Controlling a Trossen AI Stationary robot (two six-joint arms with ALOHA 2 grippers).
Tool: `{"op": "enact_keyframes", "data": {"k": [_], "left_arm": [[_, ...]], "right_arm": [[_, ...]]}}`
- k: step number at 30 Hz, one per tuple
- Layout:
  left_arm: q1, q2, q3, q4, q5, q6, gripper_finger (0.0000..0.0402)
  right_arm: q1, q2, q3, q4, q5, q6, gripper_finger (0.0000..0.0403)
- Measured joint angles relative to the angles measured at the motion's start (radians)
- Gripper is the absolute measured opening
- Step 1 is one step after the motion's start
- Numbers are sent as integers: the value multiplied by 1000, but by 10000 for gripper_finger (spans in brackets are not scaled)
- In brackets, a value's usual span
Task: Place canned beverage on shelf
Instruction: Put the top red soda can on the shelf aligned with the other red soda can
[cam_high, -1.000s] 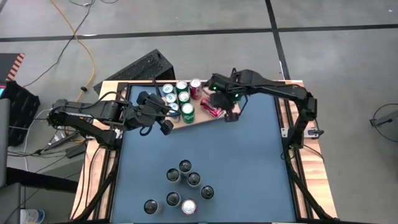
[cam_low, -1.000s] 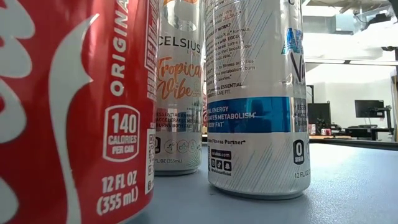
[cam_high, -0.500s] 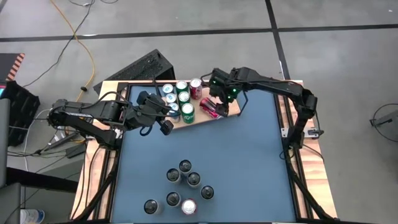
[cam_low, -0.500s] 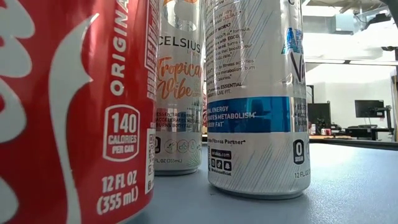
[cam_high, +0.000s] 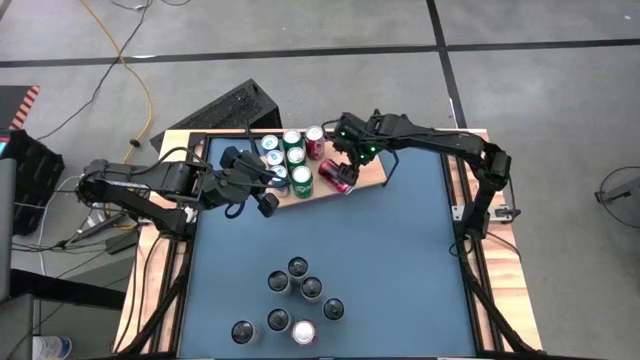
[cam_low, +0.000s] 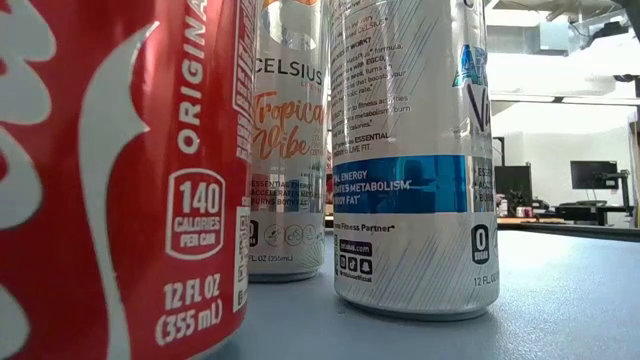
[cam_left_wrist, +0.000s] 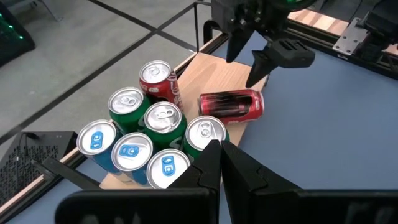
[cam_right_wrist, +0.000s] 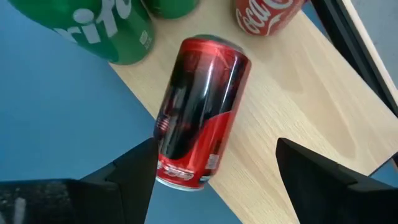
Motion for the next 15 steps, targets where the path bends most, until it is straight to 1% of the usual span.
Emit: {"op": "enact_keyframes", "data": {"k": [4, 6, 9, 15], "left_arm": [[0, 0, 0, 0, 0, -6, 0], [0, 0, 0, 0, 0, -9, 0], [0, 0, 0, -1, 0, -9, 0], [0, 0, 0, -3, 9, 1, 0]], "right_arm": [[14, 30, 2, 12, 0, 2, 310], [18, 44, -3, 3, -17, 2, 310], [34, 83, 6, 48, -20, 15, 310], [35, 141, 2, -11, -23, 12, 310]]}}
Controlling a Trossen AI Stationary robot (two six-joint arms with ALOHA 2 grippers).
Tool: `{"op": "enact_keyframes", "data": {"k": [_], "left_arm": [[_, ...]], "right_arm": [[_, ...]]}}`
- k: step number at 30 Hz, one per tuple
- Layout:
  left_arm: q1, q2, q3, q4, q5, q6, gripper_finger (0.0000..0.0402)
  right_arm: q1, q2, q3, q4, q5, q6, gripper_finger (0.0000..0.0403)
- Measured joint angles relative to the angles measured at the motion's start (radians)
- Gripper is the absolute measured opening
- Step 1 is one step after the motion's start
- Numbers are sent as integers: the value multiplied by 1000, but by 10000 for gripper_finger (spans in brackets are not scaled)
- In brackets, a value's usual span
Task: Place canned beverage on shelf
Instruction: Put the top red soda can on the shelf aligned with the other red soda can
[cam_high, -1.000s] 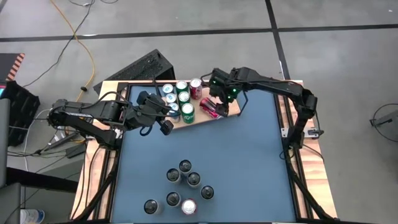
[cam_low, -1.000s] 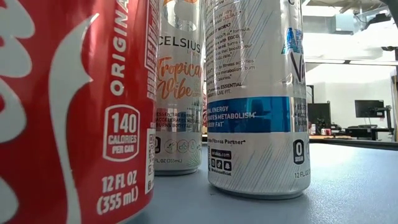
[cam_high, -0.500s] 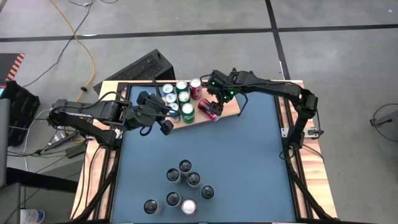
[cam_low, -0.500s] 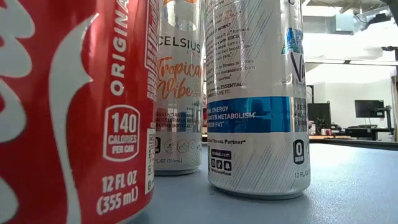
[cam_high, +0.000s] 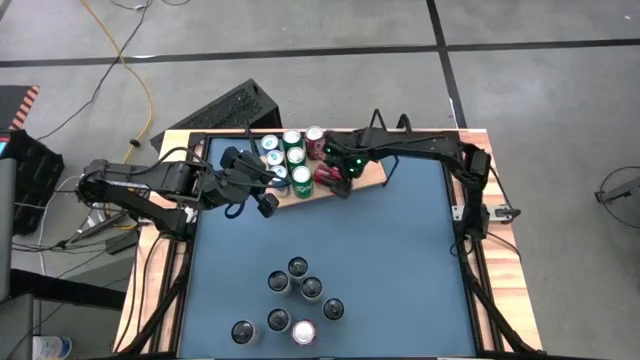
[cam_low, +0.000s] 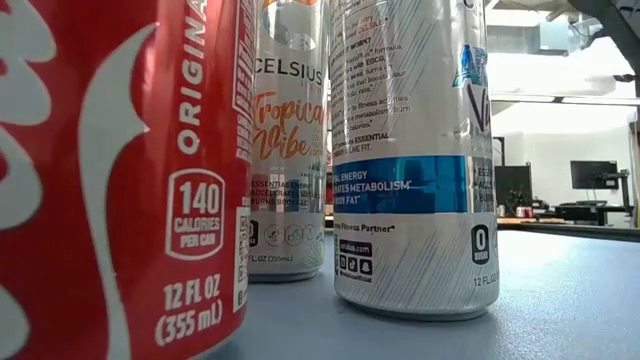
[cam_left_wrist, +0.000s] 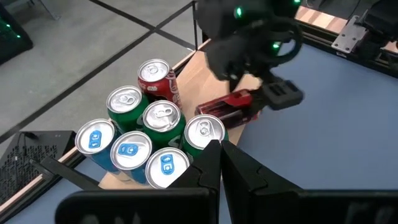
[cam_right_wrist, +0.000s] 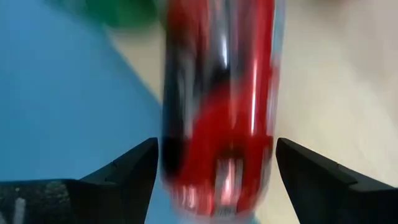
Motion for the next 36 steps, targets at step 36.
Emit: {"op": "enact_keyframes", "data": {"k": [36], "left_arm": [[0, 0, 0, -1, 19, 29, 0]], "right_arm": [[194, 6, 46, -399, 858, -426, 242]]}}
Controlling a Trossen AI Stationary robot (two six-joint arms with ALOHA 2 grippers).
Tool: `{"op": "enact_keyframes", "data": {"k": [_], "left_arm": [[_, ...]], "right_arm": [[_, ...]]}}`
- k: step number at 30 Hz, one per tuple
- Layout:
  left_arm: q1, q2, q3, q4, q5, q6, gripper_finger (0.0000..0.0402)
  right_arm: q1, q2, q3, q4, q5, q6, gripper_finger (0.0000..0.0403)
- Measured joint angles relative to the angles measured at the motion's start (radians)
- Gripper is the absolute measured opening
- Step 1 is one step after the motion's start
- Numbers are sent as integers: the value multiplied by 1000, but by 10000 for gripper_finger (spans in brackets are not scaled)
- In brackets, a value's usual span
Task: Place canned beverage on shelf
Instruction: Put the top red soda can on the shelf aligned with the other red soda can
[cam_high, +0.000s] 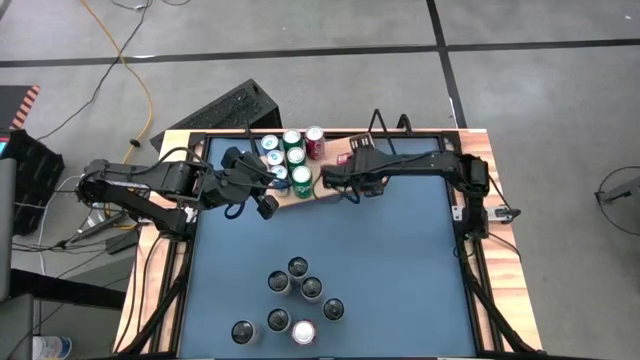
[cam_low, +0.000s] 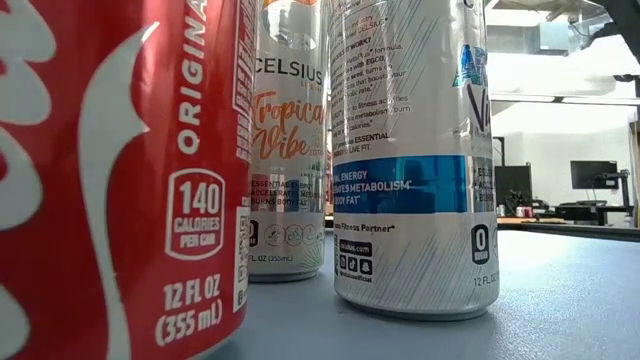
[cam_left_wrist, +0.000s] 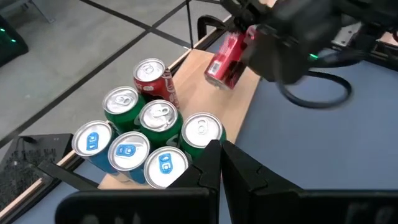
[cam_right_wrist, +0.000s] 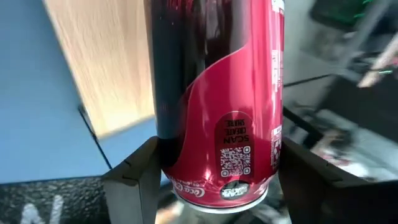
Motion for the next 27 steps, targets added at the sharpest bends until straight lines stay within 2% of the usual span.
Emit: {"op": "enact_keyframes", "data": {"k": [2, 7, 9, 16, 22, 27], "left_arm": [[0, 0, 0, 0, 14, 0, 0], [0, 0, 0, 0, 43, 27, 0], [0, 0, 0, 0, 51, 44, 0], [0, 0, 0, 0, 56, 84, 0], [0, 0, 0, 0, 113, 104, 0], [0, 0, 0, 0, 143, 75, 0]], "right_arm": [[36, -1, 1, -58, 34, 0, 243], [155, -1, 1, -207, 31, 74, 243], [215, -2, -1, -210, 28, 77, 243], [406, -2, -3, -207, -87, -44, 244], [469, -2, -22, -211, -136, -28, 245], [500, -2, -119, -211, -145, 18, 245]]}}
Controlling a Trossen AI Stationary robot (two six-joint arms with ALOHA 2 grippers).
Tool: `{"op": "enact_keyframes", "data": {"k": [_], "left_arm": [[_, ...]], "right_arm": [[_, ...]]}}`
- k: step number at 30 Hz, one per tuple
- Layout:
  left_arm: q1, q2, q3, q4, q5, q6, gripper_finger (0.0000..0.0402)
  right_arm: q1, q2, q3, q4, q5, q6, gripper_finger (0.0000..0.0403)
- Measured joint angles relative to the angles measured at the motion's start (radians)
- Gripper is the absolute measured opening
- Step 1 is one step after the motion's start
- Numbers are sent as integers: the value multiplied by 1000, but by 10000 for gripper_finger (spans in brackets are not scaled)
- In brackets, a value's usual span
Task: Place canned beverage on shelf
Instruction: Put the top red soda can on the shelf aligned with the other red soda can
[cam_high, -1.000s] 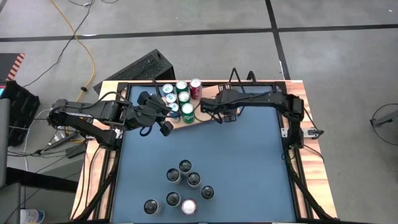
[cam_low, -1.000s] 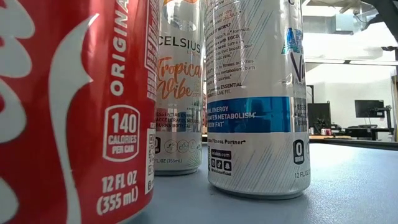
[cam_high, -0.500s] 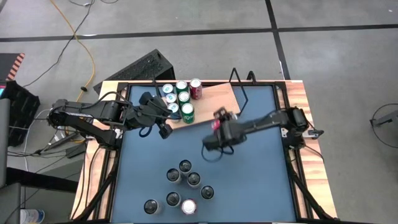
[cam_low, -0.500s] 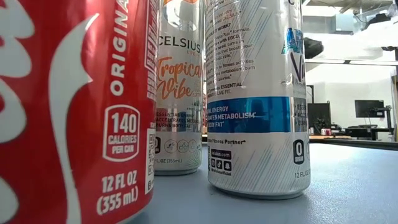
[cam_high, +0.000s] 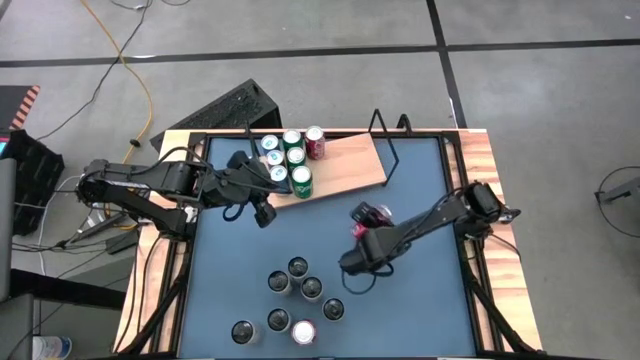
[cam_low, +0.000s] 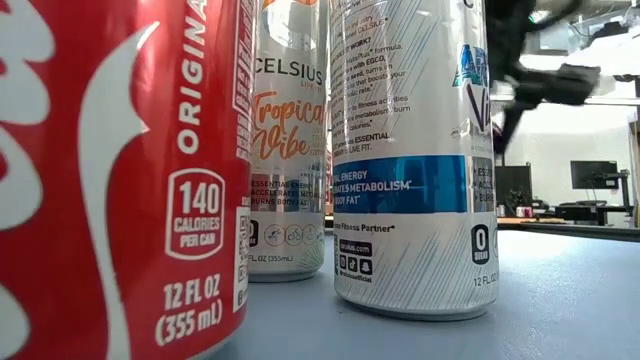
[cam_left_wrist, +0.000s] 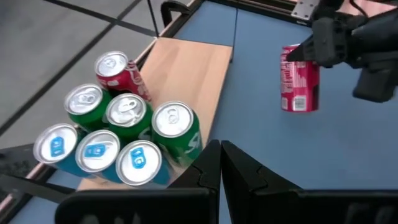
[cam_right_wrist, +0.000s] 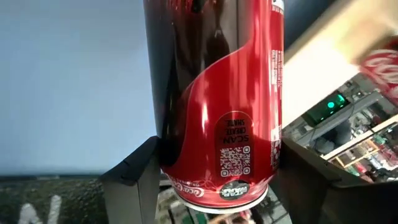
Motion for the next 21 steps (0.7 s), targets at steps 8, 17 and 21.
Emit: {"op": "enact_keyframes", "data": {"k": [8, 17, 21], "left_arm": [[0, 0, 0, -1, 65, -7, 0], [0, 0, 0, 0, 64, -6, 0], [0, 4, 0, 0, 60, -5, 0]], "right_arm": [[37, 2, -213, -3, 362, -174, 275], [70, 1, -207, 9, 399, -208, 298], [105, 0, -223, 104, 341, -297, 294]]}}
